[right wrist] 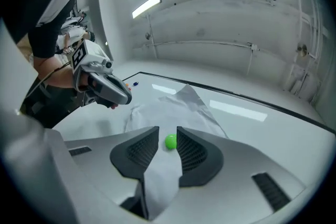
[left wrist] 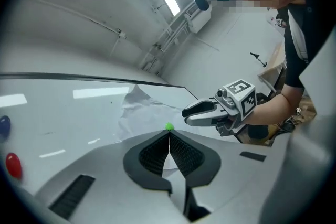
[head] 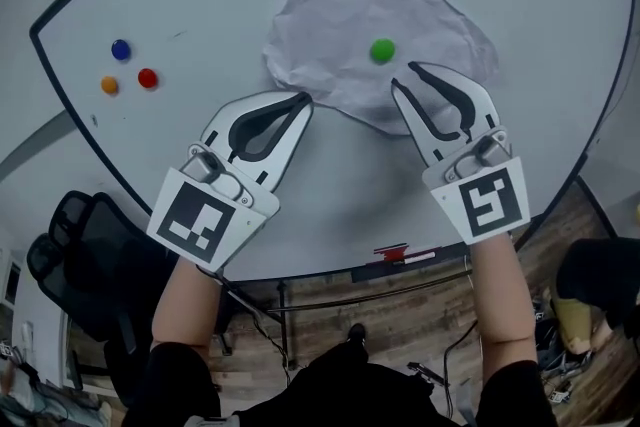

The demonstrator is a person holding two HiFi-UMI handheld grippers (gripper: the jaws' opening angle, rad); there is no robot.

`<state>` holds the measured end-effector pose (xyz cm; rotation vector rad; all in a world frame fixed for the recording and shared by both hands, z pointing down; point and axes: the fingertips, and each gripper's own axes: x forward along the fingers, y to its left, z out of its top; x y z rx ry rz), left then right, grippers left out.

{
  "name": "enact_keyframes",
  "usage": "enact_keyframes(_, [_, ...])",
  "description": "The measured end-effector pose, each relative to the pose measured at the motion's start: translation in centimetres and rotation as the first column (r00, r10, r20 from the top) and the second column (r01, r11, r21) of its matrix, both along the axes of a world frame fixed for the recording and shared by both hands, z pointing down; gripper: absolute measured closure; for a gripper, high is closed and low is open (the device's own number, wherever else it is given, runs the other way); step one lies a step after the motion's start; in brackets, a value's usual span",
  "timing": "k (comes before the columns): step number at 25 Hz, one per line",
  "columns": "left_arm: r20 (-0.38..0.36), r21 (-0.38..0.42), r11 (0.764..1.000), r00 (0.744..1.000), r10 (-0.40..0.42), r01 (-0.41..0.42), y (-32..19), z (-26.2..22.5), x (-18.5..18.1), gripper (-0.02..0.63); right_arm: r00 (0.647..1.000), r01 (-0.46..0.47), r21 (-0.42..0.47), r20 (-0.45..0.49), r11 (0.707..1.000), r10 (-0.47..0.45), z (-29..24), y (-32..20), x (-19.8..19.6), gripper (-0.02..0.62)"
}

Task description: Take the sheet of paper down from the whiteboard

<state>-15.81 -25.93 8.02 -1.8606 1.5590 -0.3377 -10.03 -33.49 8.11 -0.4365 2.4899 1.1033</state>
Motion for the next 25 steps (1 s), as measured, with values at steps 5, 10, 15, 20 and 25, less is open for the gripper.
enact_keyframes(5, [0.045, 0.041, 0.997, 0.997, -0.06, 0.058, 0.2, -2.0, -0.7, 0.58, 0.991, -0.107, 0.083, -0.076, 0.991, 0.113, -0.8, -1.5, -2.0, 0.471])
enact_keyframes(10, [0.058, 0.06, 0.992, 0.992, -0.111, 0.108, 0.5, -2.9, -1.6, 0.547, 0.97, -0.176, 0.073, -0.154, 0.982, 0.186, -1.2, -2.3, -3.9, 0.434])
enact_keyframes(15, [0.056, 0.07, 0.989, 0.989, -0.134, 0.13, 0.7, -3.1, -2.6, 0.538, 0.951, -0.237, 0.092, -0.182, 0.967, 0.25, -1.2, -3.2, -4.7, 0.431])
enact_keyframes(20, [0.017, 0.063, 0.987, 0.989, -0.148, 0.147, 0.5, -3.0, -3.9, 0.508, 0.943, -0.262, 0.122, -0.181, 0.957, 0.281, -1.0, -3.1, -4.9, 0.436])
enact_keyframes(25, [-0.006, 0.041, 0.983, 0.984, -0.177, 0.177, 0.0, -2.3, -4.8, 0.453, 0.943, -0.264, 0.115, -0.176, 0.958, 0.281, -1.0, -3.1, -4.9, 0.457])
